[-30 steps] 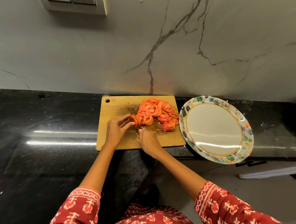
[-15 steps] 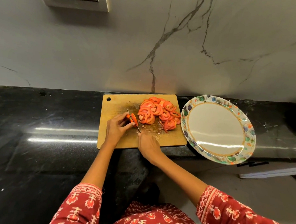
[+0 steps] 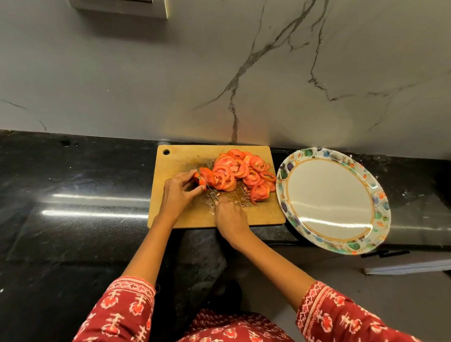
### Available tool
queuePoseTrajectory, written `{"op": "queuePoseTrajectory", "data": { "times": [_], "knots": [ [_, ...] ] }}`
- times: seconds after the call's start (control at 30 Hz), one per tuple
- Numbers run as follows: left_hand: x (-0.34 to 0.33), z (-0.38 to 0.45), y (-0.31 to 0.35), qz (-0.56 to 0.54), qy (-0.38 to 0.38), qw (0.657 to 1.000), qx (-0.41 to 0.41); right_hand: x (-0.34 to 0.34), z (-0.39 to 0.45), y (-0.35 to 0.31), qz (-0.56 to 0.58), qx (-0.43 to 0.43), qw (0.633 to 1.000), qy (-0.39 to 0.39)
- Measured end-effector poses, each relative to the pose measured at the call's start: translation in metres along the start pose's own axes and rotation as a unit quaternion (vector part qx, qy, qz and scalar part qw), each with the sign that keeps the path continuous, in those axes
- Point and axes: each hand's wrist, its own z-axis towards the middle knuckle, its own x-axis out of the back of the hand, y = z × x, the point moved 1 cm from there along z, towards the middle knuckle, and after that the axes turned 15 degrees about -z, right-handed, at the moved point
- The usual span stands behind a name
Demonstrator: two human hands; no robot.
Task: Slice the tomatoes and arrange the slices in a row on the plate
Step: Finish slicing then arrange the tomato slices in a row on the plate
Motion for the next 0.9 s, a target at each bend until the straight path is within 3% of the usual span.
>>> {"op": "queuePoseTrajectory", "data": {
  "times": [0.27, 0.53, 0.7, 0.9],
  "knots": [
    [-0.008, -0.008, 0.009, -0.062, 0.005, 0.997, 0.048, 0.009, 0.006, 0.002, 0.064, -0.004, 0.997, -0.045],
    [0.008, -0.005, 0.012, 0.005, 0.017, 0.996, 0.092, 0.001, 0.004, 0.006, 0.052, -0.006, 0.998, -0.037],
    [0.004, 0.001, 0.010, -0.123, 0.104, 0.955, 0.251, 0.002, 0.005, 0.004, 0.039, -0.008, 0.999, -0.026],
    [-0.001, 0.001, 0.012, -0.108, 0.158, 0.947, 0.259, 0.000, 0.000, 0.002, 0.008, 0.004, 1.000, 0.003]
  ]
}}
